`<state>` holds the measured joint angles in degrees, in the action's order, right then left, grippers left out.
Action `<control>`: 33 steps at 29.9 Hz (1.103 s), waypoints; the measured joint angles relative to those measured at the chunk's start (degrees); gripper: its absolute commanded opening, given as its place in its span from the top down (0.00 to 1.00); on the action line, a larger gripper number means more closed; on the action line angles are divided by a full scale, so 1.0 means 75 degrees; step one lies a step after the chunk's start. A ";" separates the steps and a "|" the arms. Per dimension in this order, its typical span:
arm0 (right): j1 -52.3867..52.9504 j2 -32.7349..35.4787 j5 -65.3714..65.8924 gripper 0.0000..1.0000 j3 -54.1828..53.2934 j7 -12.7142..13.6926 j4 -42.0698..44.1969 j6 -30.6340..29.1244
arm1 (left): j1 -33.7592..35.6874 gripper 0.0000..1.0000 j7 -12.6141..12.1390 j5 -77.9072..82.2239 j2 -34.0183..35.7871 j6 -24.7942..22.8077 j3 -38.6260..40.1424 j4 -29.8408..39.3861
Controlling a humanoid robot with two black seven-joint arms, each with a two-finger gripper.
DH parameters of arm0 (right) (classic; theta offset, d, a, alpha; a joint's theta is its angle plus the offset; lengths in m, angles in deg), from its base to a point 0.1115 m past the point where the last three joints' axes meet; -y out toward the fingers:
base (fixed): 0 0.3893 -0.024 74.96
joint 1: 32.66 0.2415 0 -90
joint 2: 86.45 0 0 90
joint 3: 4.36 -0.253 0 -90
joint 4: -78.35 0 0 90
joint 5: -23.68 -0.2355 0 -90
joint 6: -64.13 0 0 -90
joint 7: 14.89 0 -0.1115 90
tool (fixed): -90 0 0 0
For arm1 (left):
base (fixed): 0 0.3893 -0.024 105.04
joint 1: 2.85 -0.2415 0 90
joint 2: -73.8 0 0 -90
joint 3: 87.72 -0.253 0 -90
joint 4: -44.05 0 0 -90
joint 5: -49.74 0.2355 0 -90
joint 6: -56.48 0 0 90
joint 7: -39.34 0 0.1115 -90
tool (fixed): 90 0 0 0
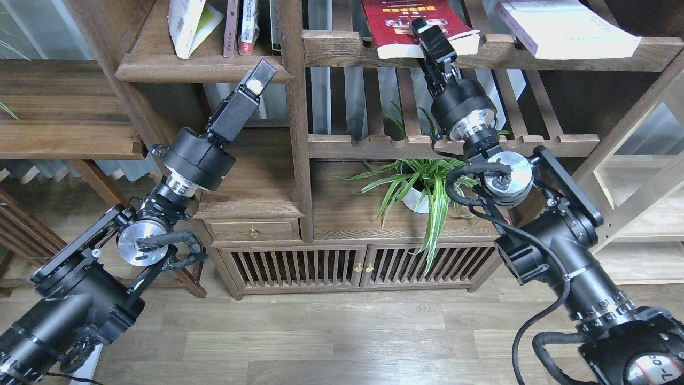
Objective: Organize books on shelf
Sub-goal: 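Reach the right gripper to the red book on the top shelf, then grasp and tilt the red book out with the right gripper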
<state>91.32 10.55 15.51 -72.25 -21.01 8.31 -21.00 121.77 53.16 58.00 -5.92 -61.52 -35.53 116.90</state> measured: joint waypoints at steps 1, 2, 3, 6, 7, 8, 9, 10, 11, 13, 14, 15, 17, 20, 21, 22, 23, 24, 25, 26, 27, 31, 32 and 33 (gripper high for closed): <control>0.0004 0.0007 0.0000 0.61 -0.0024 -0.0002 -0.0022 -0.0043 | 0.0000 0.01 -0.0002 0.0000 0.0000 0.0000 0.0000 0.0000; 0.0006 0.0013 0.0000 0.68 -0.0054 -0.0003 -0.0034 -0.0108 | 0.0000 0.01 -0.0002 0.0000 0.0000 0.0000 0.0000 0.0000; 0.0005 0.0020 0.0000 0.75 -0.0079 -0.0003 -0.0036 -0.0184 | 0.0000 0.01 -0.0002 0.0000 0.0001 0.0000 0.0001 0.0000; -0.0033 0.0059 0.0003 0.97 -0.0128 -0.0006 -0.0046 -0.0700 | 0.0001 0.01 -0.0003 0.0000 0.0002 0.0000 0.0002 0.0000; -0.0076 0.0088 0.0010 0.97 -0.0136 -0.0008 -0.0046 -0.1024 | 0.0001 0.01 -0.0003 0.0000 0.0002 0.0000 0.0002 0.0000; -0.0122 0.0119 0.0019 0.97 -0.0147 -0.0009 -0.0045 -0.1370 | 0.0001 0.01 -0.0003 0.0000 0.0002 0.0000 0.0002 0.0000; -0.0183 0.0153 0.0026 0.97 -0.0148 -0.0009 -0.0018 -0.1715 | 0.0001 0.01 -0.0003 0.0000 0.0002 0.0000 0.0002 0.0000; -0.0232 0.0180 0.0030 0.97 -0.0148 -0.0009 0.0010 -0.1939 | 0.0001 0.01 -0.0003 0.0000 0.0002 0.0000 0.0002 0.0000; -0.0276 0.0202 0.0033 0.97 -0.0148 -0.0009 0.0030 -0.2120 | 0.0000 0.01 -0.0003 0.0000 0.0002 0.0000 0.0002 0.0000; -0.0354 0.0221 0.0036 0.97 -0.0158 -0.0009 0.0047 -0.2302 | -0.0003 0.01 -0.0007 0.0000 0.0002 0.0000 0.0002 0.0000; -0.0407 0.0226 0.0036 0.97 -0.0198 -0.0012 0.0052 -0.2344 | -0.0006 0.01 -0.0010 0.0000 0.0002 0.0000 0.0002 0.0000; -0.0457 0.0227 0.0036 0.97 -0.0260 -0.0020 0.0052 -0.2365 | -0.0007 0.01 -0.0012 0.0000 0.0002 0.0000 0.0002 0.0000; -0.0526 0.0228 0.0035 0.97 -0.0355 -0.0028 0.0052 -0.2383 | -0.0007 0.01 -0.0015 0.0000 0.0001 0.0000 -0.0008 0.0000; -0.0604 0.0228 0.0030 0.97 -0.0414 -0.0032 0.0005 -0.2409 | -0.0006 0.01 -0.0015 0.0000 -0.0009 0.0000 -0.0028 0.0000; -0.0636 0.0228 0.0028 0.97 -0.0421 -0.0036 -0.0021 -0.2442 | -0.0006 0.01 -0.0015 0.0001 -0.0010 0.0000 -0.0028 0.0000; -0.0666 0.0228 0.0027 0.97 -0.0423 -0.0038 -0.0041 -0.2489 | -0.0005 0.01 -0.0015 0.0000 -0.0011 0.0000 -0.0028 -0.0004; -0.0709 0.0228 0.0026 0.97 -0.0424 -0.0038 -0.0062 -0.2567 | -0.0005 0.01 -0.0011 -0.0019 -0.0019 0.0000 -0.0028 -0.0013; -0.0768 0.0228 0.0025 0.97 -0.0426 -0.0038 -0.0087 -0.2662 | -0.0005 0.01 -0.0002 -0.0043 -0.0035 0.0000 -0.0028 -0.0026; -0.0828 0.0229 0.0024 0.97 -0.0426 -0.0038 -0.0112 -0.2755 | -0.0005 0.01 0.0007 -0.0076 -0.0057 0.0000 -0.0028 -0.0053; -0.0908 0.0229 0.0022 0.97 -0.0427 -0.0038 -0.0148 -0.2879 | -0.0004 0.01 0.0017 -0.0119 -0.0079 0.0000 -0.0028 -0.0097; -0.0982 0.0228 0.0019 0.98 -0.0433 -0.0038 -0.0190 -0.3026 | -0.0004 0.01 0.0022 -0.0163 -0.0098 0.0000 -0.0028 -0.0148; -0.1283 0.0209 0.0012 0.98 -0.0457 -0.0051 -0.0377 -0.3598 | 0.0025 0.01 0.0025 -0.0400 -0.0353 0.0000 0.0053 -0.0603; -0.1370 0.0188 0.0012 0.98 -0.0460 -0.0056 -0.0441 -0.3729 | 0.0032 0.01 0.0021 -0.0430 -0.0471 0.0000 0.0080 -0.0707; -0.1439 0.0168 0.0012 0.98 -0.0460 -0.0056 -0.0494 -0.3855 | 0.0039 0.01 0.0017 -0.0453 -0.0567 0.0000 0.0103 -0.0770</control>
<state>80.53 11.81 15.60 -75.71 -21.43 4.60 -49.91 122.06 53.29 54.60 -10.17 -61.52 -34.76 111.13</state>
